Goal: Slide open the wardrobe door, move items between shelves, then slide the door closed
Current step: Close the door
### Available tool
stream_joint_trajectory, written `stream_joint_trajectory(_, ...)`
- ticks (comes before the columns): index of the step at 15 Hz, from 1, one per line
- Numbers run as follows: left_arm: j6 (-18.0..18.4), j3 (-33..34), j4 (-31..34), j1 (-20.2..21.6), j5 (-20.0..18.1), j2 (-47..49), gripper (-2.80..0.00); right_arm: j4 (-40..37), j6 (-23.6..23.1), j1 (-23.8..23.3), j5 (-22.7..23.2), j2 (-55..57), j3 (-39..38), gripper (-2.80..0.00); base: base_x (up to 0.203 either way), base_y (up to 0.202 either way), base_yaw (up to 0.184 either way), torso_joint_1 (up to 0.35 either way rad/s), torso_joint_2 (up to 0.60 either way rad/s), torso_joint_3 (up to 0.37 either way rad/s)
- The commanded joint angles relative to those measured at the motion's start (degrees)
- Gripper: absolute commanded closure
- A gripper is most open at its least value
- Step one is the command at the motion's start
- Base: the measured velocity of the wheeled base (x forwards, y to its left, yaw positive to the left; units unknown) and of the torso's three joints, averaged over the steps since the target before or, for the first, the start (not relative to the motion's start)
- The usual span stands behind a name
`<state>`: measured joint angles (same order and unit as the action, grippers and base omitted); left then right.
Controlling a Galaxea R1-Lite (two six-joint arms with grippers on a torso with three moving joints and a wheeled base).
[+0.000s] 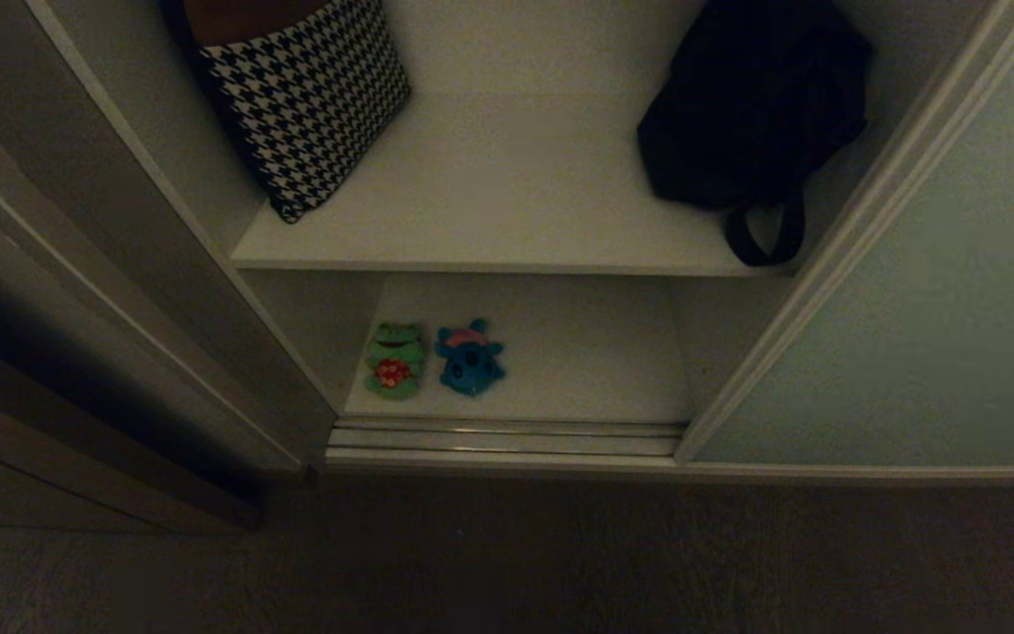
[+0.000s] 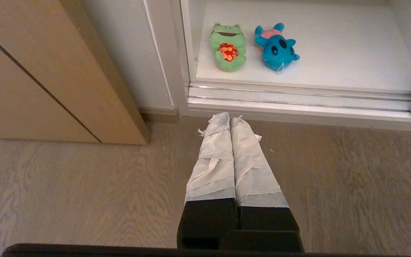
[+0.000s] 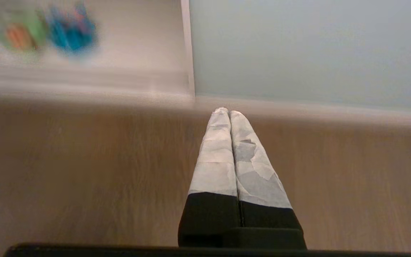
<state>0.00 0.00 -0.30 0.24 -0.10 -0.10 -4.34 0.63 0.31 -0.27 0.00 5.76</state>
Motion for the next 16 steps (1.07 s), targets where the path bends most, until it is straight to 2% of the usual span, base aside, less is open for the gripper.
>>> stream_joint_trajectory(1,0.0,0.0,0.0,0.0,0.0,0.2,0.00,-6.6,0.7,0.0,0.1,0.2,9.8,0.00,0.000,0.000,0.000,0.000,0.00,0.000)
stream_joint_trajectory(4,0.0,0.0,0.0,0.0,0.0,0.2,0.00,-29.2,1.7,0.0,2.2,3.6,34.6,0.00,0.000,0.000,0.000,0.000,0.00,0.000)
stream_joint_trajectory(7,0.0,0.0,0.0,0.0,0.0,0.2,0.00,-44.8,2.4,0.7,4.4,13.3,54.1,0.00,0.000,0.000,0.000,0.000,0.00,0.000)
stream_joint_trajectory(11,0.0,0.0,0.0,0.0,0.0,0.2,0.00,-53.3,4.7,1.6,7.5,25.9,72.2,0.00,0.000,0.000,0.000,0.000,0.00,0.000)
stream_joint_trajectory(13,0.0,0.0,0.0,0.0,0.0,0.2,0.00,-54.6,9.1,2.1,10.0,31.7,80.5,0.00,0.000,0.000,0.000,0.000,0.00,0.000)
stream_joint_trajectory(16,0.0,0.0,0.0,0.0,0.0,0.2,0.00,-54.9,18.9,4.1,11.4,40.1,90.0,0.00,0.000,0.000,0.000,0.000,0.00,0.000)
